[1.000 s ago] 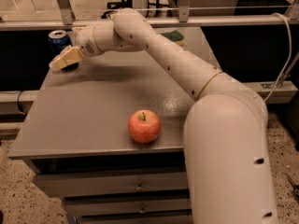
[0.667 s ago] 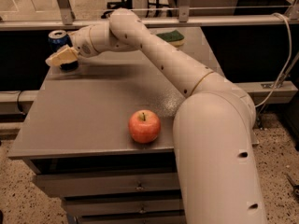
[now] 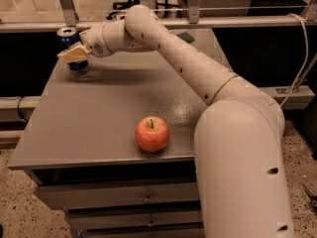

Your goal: Move pepsi can near sponge

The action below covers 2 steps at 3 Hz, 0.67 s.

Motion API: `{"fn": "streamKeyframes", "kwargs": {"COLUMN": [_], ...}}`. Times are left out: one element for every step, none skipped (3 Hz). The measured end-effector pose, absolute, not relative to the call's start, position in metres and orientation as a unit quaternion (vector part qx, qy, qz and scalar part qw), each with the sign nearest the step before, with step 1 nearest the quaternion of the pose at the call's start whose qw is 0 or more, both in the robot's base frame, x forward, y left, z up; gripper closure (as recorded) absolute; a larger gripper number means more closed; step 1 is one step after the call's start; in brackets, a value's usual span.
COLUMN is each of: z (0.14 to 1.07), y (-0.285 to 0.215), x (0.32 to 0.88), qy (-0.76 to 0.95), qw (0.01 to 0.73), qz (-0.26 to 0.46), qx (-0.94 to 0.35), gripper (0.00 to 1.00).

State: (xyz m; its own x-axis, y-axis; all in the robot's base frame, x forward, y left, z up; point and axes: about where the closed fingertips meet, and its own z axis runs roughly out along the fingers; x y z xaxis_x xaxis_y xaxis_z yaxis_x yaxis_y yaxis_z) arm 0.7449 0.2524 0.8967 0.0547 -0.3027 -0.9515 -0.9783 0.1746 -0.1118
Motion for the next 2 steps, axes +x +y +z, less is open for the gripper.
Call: {"fn": "streamKeyframes", "kwargs": {"z": [0.924, 0.946], "y": [0.213, 0.127], "x": [0.738, 0.736], "qy": [0.592, 0.620], "qw": [0.511, 0.526], "qz": [0.314, 0.253], "qx": [-0.538, -0.524], "gripper": [0.96, 1.00]}}
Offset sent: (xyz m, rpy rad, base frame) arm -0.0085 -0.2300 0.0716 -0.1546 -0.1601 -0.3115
